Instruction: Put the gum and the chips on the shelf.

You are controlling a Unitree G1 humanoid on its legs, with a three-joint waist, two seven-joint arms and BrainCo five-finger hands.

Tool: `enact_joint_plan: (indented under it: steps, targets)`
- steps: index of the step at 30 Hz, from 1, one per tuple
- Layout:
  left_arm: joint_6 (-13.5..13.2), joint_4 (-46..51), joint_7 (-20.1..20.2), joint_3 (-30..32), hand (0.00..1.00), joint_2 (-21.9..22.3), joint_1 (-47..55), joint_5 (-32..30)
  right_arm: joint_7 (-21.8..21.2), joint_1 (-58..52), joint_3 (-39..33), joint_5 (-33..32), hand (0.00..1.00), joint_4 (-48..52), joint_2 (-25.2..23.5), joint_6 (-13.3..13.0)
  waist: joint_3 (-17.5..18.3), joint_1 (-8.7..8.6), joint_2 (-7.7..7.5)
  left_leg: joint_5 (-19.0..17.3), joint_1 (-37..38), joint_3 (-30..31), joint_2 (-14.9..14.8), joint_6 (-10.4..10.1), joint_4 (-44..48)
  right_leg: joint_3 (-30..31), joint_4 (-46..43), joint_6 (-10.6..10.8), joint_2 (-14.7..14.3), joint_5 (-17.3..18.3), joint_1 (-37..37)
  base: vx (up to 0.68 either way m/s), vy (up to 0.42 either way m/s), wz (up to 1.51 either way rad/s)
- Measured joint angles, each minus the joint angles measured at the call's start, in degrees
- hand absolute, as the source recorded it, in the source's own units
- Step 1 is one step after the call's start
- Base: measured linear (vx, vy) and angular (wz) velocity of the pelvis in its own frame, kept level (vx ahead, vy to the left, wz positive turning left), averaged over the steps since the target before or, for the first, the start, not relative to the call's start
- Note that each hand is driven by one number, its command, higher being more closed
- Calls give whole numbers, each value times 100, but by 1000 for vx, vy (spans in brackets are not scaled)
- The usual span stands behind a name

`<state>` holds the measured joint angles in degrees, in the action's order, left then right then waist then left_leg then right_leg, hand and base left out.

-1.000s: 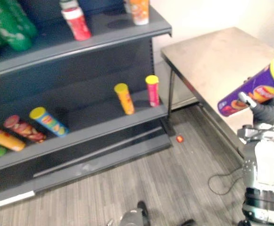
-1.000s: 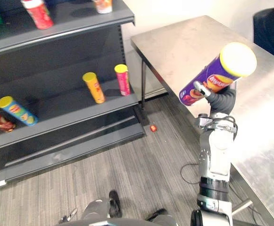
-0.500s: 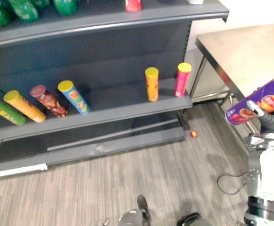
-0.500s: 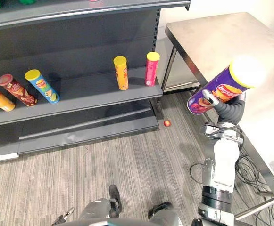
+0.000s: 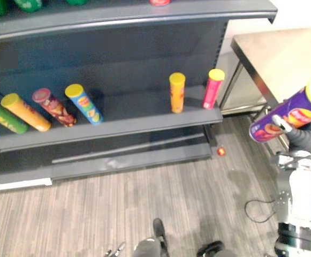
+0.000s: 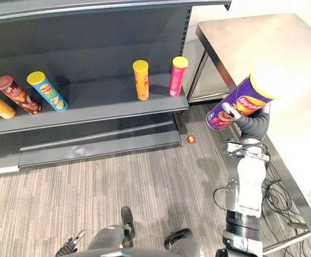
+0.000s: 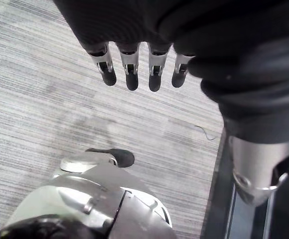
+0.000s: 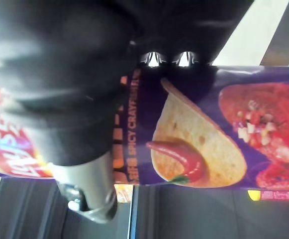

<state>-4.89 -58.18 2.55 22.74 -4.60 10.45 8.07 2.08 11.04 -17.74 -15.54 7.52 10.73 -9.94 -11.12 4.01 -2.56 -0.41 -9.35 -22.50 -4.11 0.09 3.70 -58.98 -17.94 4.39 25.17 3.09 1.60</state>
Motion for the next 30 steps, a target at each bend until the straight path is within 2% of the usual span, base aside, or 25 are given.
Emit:
enact_joint_plan:
  steps: [2,4,5,7,8,9,10,12,13,16,19,21,22,25,27,29,30]
  targets:
    - [-7,129,-2,-57,0,-2,-1,79,-10,137,275,1,100,-134,9,1,-109,113,-3,-566,-394,20,-293,1,1027,1,-23,17,-76,-11,-111,-26,4,-4]
    - [-9,156,-3,-177,0,-23,3,117,-20,130,465,51,100,-168,9,8,-136,151,50,-992,-545,187,-461,-1,1645,0,-152,65,-96,-43,-298,-23,50,20]
    - [-6,154,-1,-236,0,-31,4,207,-31,127,534,93,100,-168,9,9,-138,150,52,-1079,-554,251,-460,32,1735,21,-264,66,-52,-75,-329,18,146,47]
    - [-6,160,1,-331,0,-27,3,292,-141,120,701,222,100,-160,17,10,-135,139,79,-1186,-501,445,-377,160,1781,396,-965,-317,265,-448,-254,48,178,62]
    - [-5,176,-1,-335,0,-34,8,297,-179,90,720,339,100,-159,24,19,-161,119,121,-1184,-406,655,-239,226,1726,1067,-1510,-1000,422,-874,-15,103,180,74]
    - [-9,184,-10,-421,0,-68,24,298,-204,33,717,394,100,-156,18,19,-181,120,170,-1136,-289,845,-159,221,1656,1940,-1844,-1062,347,-968,340,157,253,95]
    - [-11,176,-21,-510,0,-147,39,291,-288,-43,739,440,100,-147,13,28,-182,113,171,-1078,-179,1083,-69,274,1473,3028,-1848,-600,-90,-538,594,128,131,84]
    - [-7,154,-25,-519,0,-205,67,289,-409,-183,755,434,100,-86,12,28,-167,100,141,-964,58,1339,177,347,1092,3722,-1519,-378,-558,-21,774,172,126,96]
    - [-8,132,-24,-489,0,-207,86,290,-454,-236,770,434,100,-69,12,28,-164,99,137,-913,173,1437,306,347,948,3798,-1283,-336,-704,67,846,193,103,91]
    - [-8,105,-8,-482,0,-223,77,292,-522,-397,779,429,100,-5,13,40,-144,54,139,-853,274,1970,662,435,856,4197,-340,-239,-1133,48,1232,265,56,102]
    - [-8,92,-5,-487,0,-242,29,294,-518,-478,748,427,100,7,17,138,-136,-29,123,-848,299,2511,847,431,947,4809,172,-15,-1333,-100,1332,222,-64,123]
    - [-5,-22,-5,-487,0,-241,32,299,-521,-475,756,419,100,34,6,146,-120,-19,84,-929,461,2663,926,294,970,4779,496,167,-1292,-311,1157,274,-184,123]
    - [-3,-75,-5,-482,0,-244,57,301,-520,-470,764,413,100,75,-14,144,-90,7,35,-1013,464,2656,932,156,1065,4651,689,137,-1282,-528,1071,212,-199,78]
    - [1,-116,-3,-430,0,-95,82,308,-516,-393,750,351,100,121,-46,142,-51,62,119,-1109,316,2728,628,-27,1122,4317,1131,94,-1579,-495,817,179,-218,31]
    - [5,-117,5,-428,0,-3,58,307,-505,-446,695,297,100,123,-51,142,-33,45,128,-1081,253,2803,440,-158,953,4087,1424,-34,-1766,-572,740,156,-224,38]
    - [4,-114,19,-430,0,33,44,299,-468,-581,648,292,100,123,-60,143,-16,-149,135,-887,264,2501,273,-455,560,3730,1659,-98,-1804,-600,613,76,-145,65]
    - [4,-117,20,-430,0,34,42,291,-457,-614,631,292,100,124,-62,143,-4,-199,156,-861,259,2212,193,-486,465,3664,1690,-107,-1804,-599,600,9,-81,58]
